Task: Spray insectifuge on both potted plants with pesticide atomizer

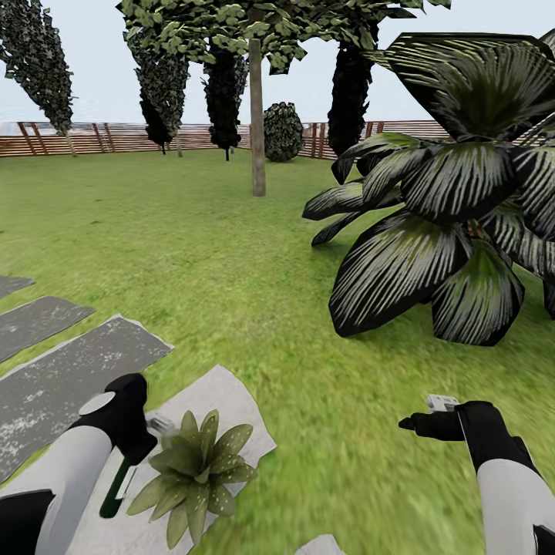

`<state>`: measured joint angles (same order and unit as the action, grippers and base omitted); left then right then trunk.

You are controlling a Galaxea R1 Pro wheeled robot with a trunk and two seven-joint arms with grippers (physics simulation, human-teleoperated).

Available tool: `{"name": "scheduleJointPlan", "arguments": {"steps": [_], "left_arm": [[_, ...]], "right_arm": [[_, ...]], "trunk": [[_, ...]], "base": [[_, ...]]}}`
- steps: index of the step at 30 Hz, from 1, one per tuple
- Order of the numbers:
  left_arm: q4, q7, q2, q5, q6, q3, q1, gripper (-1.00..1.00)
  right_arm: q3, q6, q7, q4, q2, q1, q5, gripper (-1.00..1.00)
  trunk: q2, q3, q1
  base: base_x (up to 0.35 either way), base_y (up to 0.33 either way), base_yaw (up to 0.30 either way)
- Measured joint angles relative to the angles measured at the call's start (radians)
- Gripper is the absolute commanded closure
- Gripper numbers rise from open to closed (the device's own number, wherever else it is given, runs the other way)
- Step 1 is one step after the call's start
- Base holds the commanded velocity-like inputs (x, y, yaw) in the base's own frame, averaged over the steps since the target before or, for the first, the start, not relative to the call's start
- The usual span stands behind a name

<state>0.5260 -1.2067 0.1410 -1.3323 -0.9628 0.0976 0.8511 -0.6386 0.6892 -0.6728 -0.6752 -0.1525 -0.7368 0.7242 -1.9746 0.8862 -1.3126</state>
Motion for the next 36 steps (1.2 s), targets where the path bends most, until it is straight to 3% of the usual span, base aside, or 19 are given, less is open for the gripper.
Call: {"name": "scheduleJointPlan", "arguments": {"steps": [6,9,14,21,24,31,36], "left_arm": [[-0.038,0.0,-0.001,0.004,-0.002,-0.002,-0.002,1.0],[-0.092,-0.001,-0.014,0.005,-0.002,-0.003,-0.007,1.0],[-0.113,-0.001,-0.028,0.004,-0.001,-0.004,-0.012,1.0],[-0.113,-0.002,-0.031,0.008,-0.002,-0.001,-0.012,1.0],[-0.11,-0.006,-0.044,0.009,-0.003,0.0,-0.002,1.0],[-0.091,-0.059,-0.05,0.006,-0.001,-0.001,0.016,1.0],[-0.095,-0.056,-0.05,0.005,0.0,-0.002,0.007,1.0]], "right_arm": [[0.0,0.0,0.0,0.0,0.0,0.0,0.0,-1.0],[0.0,0.0,0.0,0.0,0.0,0.0,0.0,-1.0],[0.0,0.0,0.0,0.0,0.0,0.0,0.0,-1.0],[0.0,0.0,0.0,0.0,0.0,0.0,0.0,-1.0],[0.0,0.0,0.0,0.0,0.0,0.0,0.0,-1.0],[0.0,0.0,0.0,0.0,0.0,0.0,0.0,-1.0],[0.0,0.0,0.0,0.0,0.0,0.0,0.0,-1.0]], "trunk": [[0.0,0.0,0.0],[0.0,0.0,0.0],[0.0,0.0,0.0],[0.0,0.0,0.0],[0.0,0.0,0.0],[0.0,0.0,0.0],[0.0,0.0,0.0]], "base": [[0.0,0.0,0.0],[0.0,0.0,0.0],[0.0,0.0,0.0],[0.0,0.0,0.0],[0.0,0.0,0.0],[0.0,0.0,0.0],[0.0,0.0,0.0]]}}
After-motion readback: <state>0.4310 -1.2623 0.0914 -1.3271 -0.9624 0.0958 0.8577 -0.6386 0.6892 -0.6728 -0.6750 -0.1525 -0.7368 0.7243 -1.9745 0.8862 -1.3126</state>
